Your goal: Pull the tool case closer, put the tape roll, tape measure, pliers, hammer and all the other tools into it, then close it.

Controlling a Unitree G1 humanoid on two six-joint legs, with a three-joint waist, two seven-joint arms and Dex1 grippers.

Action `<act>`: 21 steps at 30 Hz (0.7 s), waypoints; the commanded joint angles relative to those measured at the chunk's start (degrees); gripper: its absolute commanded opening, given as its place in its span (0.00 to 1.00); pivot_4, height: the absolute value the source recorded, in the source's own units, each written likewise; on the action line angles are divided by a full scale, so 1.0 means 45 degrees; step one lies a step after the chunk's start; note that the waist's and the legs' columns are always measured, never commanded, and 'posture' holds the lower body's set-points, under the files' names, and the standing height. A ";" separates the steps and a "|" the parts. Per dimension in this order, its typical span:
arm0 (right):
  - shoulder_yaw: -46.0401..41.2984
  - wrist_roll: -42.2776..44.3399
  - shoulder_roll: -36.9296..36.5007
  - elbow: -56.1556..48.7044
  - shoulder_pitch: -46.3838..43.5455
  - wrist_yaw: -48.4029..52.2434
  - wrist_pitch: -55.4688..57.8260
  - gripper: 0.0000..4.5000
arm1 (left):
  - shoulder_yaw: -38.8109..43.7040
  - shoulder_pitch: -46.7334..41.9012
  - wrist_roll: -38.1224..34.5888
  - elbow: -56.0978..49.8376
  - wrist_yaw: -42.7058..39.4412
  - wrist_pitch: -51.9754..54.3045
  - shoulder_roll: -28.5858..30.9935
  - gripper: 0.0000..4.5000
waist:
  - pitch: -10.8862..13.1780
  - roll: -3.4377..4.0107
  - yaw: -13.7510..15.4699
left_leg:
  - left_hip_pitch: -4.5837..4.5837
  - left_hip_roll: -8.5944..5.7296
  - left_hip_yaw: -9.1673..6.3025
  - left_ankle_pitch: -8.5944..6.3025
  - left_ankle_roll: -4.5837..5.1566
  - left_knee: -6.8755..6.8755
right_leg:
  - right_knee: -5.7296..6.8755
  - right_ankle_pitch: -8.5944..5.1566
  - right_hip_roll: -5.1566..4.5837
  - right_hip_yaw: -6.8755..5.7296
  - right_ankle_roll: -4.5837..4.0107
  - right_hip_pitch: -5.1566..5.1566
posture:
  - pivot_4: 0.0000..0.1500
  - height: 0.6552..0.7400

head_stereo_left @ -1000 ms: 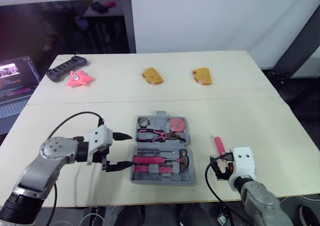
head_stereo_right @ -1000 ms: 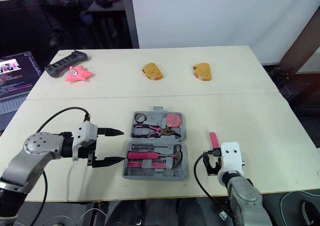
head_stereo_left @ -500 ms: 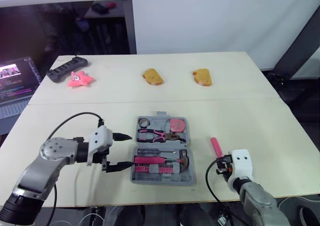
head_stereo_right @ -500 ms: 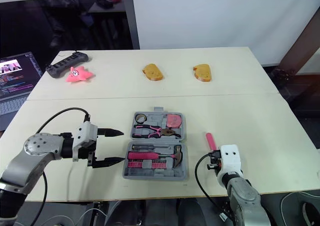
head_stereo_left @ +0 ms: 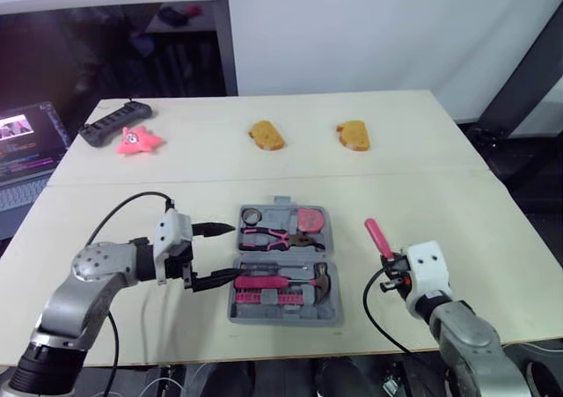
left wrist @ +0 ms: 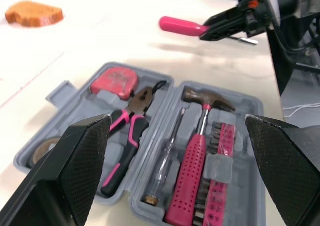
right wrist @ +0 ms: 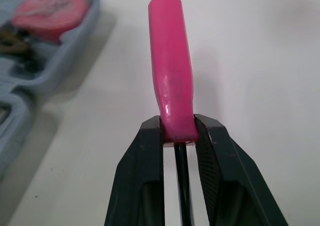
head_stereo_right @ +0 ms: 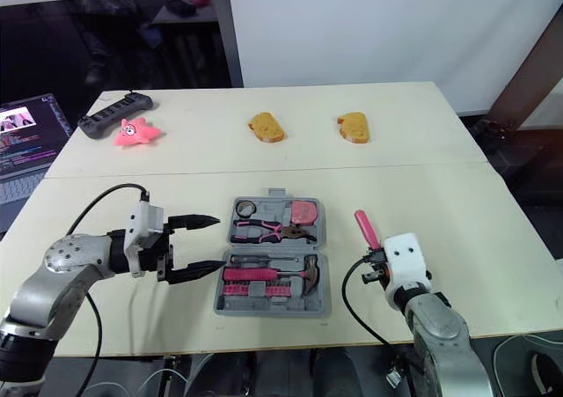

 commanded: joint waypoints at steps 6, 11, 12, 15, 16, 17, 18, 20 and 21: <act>0.5052 0.2972 -0.2379 -0.1625 -0.7303 0.3246 0.4790 0.09 | 0.0795 0.0144 -0.0932 0.2596 -0.4135 -0.0836 0.1582 1.00 | -0.0007 0.0000 -0.0051 | -0.0013 0.0003 -0.0031 -0.0002 0.0004 -0.0002 | -0.0007 -0.0028 0.0008 -0.0066 -0.0047 0.0022 | 1.00 1.00; 0.8295 0.2954 -0.2107 -0.0205 -0.9723 0.3590 0.5470 0.09 | 0.0738 0.0399 -0.0564 0.3336 -0.4433 -0.1645 0.1961 1.00 | -0.0008 -0.0011 0.0010 | -0.0032 0.0001 -0.0043 -0.0006 0.0010 -0.0002 | -0.0014 -0.0016 -0.0002 -0.0080 -0.0022 0.0009 | 1.00 1.00; 0.8737 0.2851 -0.2008 -0.0018 -0.9998 0.3520 0.5502 0.09 | 0.0789 0.0579 -0.0619 0.3282 -0.4433 -0.1739 0.2043 1.00 | -0.0008 -0.0012 0.0007 | -0.0042 -0.0002 -0.0043 -0.0006 0.0010 -0.0002 | -0.0015 -0.0010 -0.0008 -0.0077 -0.0011 0.0000 | 1.00 1.00; 0.9663 0.2615 -0.1408 0.0642 -1.0591 0.3069 0.5899 0.09 | 0.0910 0.1362 -0.0742 0.2900 -0.4433 -0.2012 0.2302 1.00 | -0.0009 -0.0013 -0.0077 | -0.0046 -0.0004 -0.0040 -0.0006 0.0011 -0.0001 | -0.0013 -0.0005 -0.0026 -0.0049 -0.0004 -0.0024 | 1.00 1.00; 0.9790 0.2639 -0.1239 0.0744 -1.0675 0.2965 0.6093 0.09 | 0.0935 0.1589 -0.0773 0.2775 -0.4433 -0.2093 0.2376 1.00 | -0.0009 -0.0013 -0.0133 | -0.0045 -0.0002 -0.0041 -0.0006 0.0010 -0.0001 | -0.0012 -0.0005 -0.0025 -0.0050 -0.0004 -0.0024 | 1.00 1.00; 0.9857 0.2676 -0.1137 0.0796 -1.0728 0.2896 0.6230 0.09 | 0.0950 0.1728 -0.0799 0.2697 -0.4433 -0.2146 0.2425 1.00 | -0.0008 -0.0013 -0.0145 | -0.0039 0.0001 -0.0041 -0.0006 0.0011 -0.0002 | -0.0009 -0.0005 -0.0022 -0.0049 -0.0005 -0.0023 | 1.00 1.00; 0.9891 0.2703 -0.1084 0.0819 -1.0762 0.2848 0.6317 0.09 | 0.0957 0.1797 -0.0819 0.2659 -0.4433 -0.2180 0.2453 1.00 | -0.0008 -0.0012 -0.0139 | -0.0040 0.0003 -0.0045 -0.0007 0.0011 -0.0003 | -0.0005 -0.0006 -0.0019 -0.0051 -0.0006 -0.0028 | 1.00 1.00; 0.9985 0.2713 -0.1057 0.0812 -1.0841 0.2743 0.6446 0.09 | 0.1007 0.1913 -0.0851 0.2525 -0.4432 -0.2150 0.2481 1.00 | -0.0008 -0.0012 -0.0114 | -0.0041 0.0004 -0.0050 -0.0006 0.0011 -0.0003 | -0.0004 -0.0006 -0.0017 -0.0056 -0.0007 -0.0029 | 1.00 1.00; 1.0230 0.2762 -0.0918 0.0688 -1.0864 0.2572 0.6821 0.09 | 0.1112 0.2158 -0.0884 0.2309 -0.4432 -0.2102 0.2501 1.00 | -0.0008 -0.0013 -0.0117 | -0.0043 0.0003 -0.0048 -0.0006 0.0010 -0.0003 | -0.0004 -0.0006 -0.0019 -0.0055 -0.0007 -0.0029 | 1.00 1.00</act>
